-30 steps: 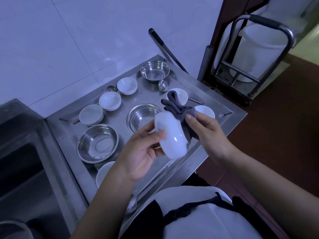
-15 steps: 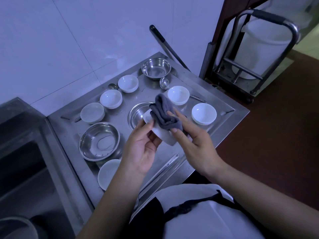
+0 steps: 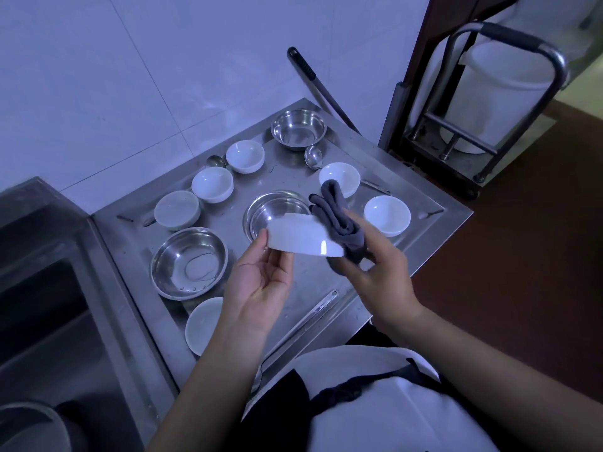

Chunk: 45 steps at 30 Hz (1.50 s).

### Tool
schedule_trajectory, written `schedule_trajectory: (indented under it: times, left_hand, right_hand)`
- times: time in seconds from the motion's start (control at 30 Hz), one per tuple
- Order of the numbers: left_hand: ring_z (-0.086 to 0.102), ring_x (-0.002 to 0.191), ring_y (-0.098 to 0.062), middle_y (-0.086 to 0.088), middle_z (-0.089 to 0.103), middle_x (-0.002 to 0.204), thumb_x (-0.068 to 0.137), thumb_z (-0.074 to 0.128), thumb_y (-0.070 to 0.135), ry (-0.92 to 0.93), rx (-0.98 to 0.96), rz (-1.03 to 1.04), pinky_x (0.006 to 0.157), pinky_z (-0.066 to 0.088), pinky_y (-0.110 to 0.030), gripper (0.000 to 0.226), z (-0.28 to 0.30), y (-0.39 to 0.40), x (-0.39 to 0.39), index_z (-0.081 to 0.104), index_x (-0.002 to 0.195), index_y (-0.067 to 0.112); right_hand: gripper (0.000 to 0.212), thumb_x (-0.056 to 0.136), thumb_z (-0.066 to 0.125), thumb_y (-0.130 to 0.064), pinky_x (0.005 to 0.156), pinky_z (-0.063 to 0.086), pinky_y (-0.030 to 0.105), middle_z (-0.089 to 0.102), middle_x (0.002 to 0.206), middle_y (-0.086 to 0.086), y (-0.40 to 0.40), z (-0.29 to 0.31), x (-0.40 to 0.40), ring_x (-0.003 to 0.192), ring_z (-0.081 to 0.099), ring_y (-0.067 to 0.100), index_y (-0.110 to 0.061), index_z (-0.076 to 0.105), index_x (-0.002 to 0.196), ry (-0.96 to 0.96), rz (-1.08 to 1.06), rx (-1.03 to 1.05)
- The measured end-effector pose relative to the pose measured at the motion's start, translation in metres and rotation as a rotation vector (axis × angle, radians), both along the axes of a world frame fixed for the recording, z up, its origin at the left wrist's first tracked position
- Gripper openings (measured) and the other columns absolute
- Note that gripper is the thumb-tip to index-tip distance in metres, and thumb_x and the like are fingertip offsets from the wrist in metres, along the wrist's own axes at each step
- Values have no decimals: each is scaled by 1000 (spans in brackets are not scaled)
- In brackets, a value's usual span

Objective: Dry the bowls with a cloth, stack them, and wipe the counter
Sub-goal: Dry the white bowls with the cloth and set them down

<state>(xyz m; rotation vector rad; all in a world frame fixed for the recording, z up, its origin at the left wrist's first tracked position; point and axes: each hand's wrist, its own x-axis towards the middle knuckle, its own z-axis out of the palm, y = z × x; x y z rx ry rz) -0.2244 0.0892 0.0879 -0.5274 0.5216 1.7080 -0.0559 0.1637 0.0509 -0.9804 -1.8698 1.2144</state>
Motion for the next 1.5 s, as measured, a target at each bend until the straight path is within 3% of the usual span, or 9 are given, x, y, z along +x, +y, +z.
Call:
schedule_trajectory:
  times: [0.17, 0.27, 0.4, 0.57, 0.9, 1.1, 1.3, 1.4, 1.5]
  left_hand:
    - [75, 84, -33, -24, 71, 106, 84, 66, 10, -44, -43, -185, 66, 64, -43, 52, -15, -9, -4, 56, 131, -10]
    - [74, 69, -21, -13, 75, 93, 86, 68, 27, 230, -130, -435, 65, 64, -36, 47, -23, -19, -2, 63, 120, -6]
    - [57, 60, -15, 0, 58, 62, 78, 76, 28, 754, -230, -359, 58, 59, -28, 23, -31, -23, 5, 68, 88, 8]
    - [62, 122, -19, 0, 60, 133, 67, 84, 28, 1186, 40, -377, 91, 59, -43, 68, -34, -26, -2, 61, 130, 40]
    - [63, 120, -28, -5, 61, 128, 71, 80, 4, 1125, 68, -349, 83, 60, -49, 78, -35, -20, 7, 59, 134, 45]
    - [67, 115, -31, -14, 59, 128, 71, 74, -2, 1010, 32, -311, 83, 60, -49, 77, -39, -21, 16, 61, 131, 44]
    - [73, 96, -30, -16, 63, 117, 73, 71, -2, 950, 35, -346, 82, 60, -52, 71, -35, -16, 23, 63, 128, 41]
    - [71, 100, -30, -18, 66, 118, 74, 68, -1, 874, 77, -366, 85, 58, -59, 66, -33, -13, 25, 64, 127, 39]
    - [68, 97, -28, -13, 68, 102, 74, 65, -1, 839, 95, -348, 84, 58, -62, 62, -31, -12, 28, 67, 123, 37]
  right_hand:
    - [55, 86, 71, -1, 82, 54, 32, 74, 107, -6, 12, 9, 1, 89, 67, 12, -36, 65, 128, -93, -95, 167]
    - [24, 85, 74, -14, 64, 45, 33, 63, 70, -6, 27, 13, 1, 66, 48, 9, -30, 70, 102, -176, -170, 79]
    - [23, 72, 74, -24, 69, 55, 44, 68, 77, 10, 41, 17, 0, 73, 56, 15, -8, 70, 87, -86, -228, -270]
    - [13, 85, 74, 0, 55, 62, 45, 75, 84, 8, 36, 22, 4, 70, 71, 19, -2, 71, 98, 64, -204, -613]
    - [18, 94, 67, -15, 62, 59, 38, 76, 94, 9, 31, 23, 26, 79, 71, 26, -7, 70, 111, 150, -140, -774]
    - [10, 95, 65, -10, 63, 58, 41, 77, 88, 5, 23, 42, 37, 89, 72, 29, -15, 72, 90, 337, -401, -506]
    - [14, 100, 58, -14, 74, 61, 50, 73, 95, 4, 28, 93, 33, 95, 70, 29, -18, 71, 96, 581, -277, -495]
    - [12, 99, 60, -10, 77, 60, 51, 73, 97, 3, 29, 81, 19, 95, 70, 24, -16, 70, 101, 487, -259, -448]
    - [26, 94, 67, -5, 84, 54, 28, 71, 104, -13, 23, 57, 21, 99, 64, 0, -26, 71, 110, 118, -159, 32]
